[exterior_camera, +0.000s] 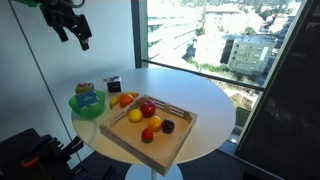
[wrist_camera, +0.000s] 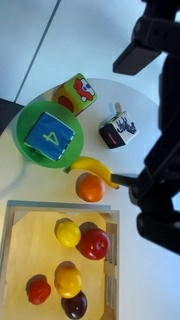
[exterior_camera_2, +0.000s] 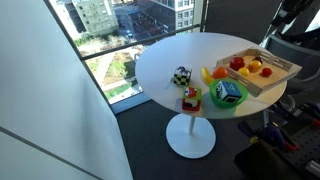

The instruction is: Remove the plush toy from the bowl

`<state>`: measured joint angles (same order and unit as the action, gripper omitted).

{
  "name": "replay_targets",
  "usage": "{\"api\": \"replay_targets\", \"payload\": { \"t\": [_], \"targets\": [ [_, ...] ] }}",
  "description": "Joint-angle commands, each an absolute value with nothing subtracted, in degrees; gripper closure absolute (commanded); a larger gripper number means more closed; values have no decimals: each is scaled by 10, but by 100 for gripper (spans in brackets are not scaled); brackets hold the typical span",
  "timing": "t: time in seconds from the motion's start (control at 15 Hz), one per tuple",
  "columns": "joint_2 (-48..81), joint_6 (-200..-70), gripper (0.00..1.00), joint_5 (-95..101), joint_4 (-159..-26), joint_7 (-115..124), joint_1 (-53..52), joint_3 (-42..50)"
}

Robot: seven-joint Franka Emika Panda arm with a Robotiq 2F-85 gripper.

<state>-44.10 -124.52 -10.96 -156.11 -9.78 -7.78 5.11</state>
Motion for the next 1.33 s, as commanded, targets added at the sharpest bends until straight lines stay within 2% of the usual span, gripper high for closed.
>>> {"api": "replay_targets", "payload": {
  "t": [0.0,0.67,1.27],
  "targets": [
    [-441,-1242,0,-113,-1560,-101,-73,47],
    [-429,-1245,0,-113,-1549,-99,-75,43],
    [-350,-1242,0,-111,-1496,-85,-79,17]
  ]
}}
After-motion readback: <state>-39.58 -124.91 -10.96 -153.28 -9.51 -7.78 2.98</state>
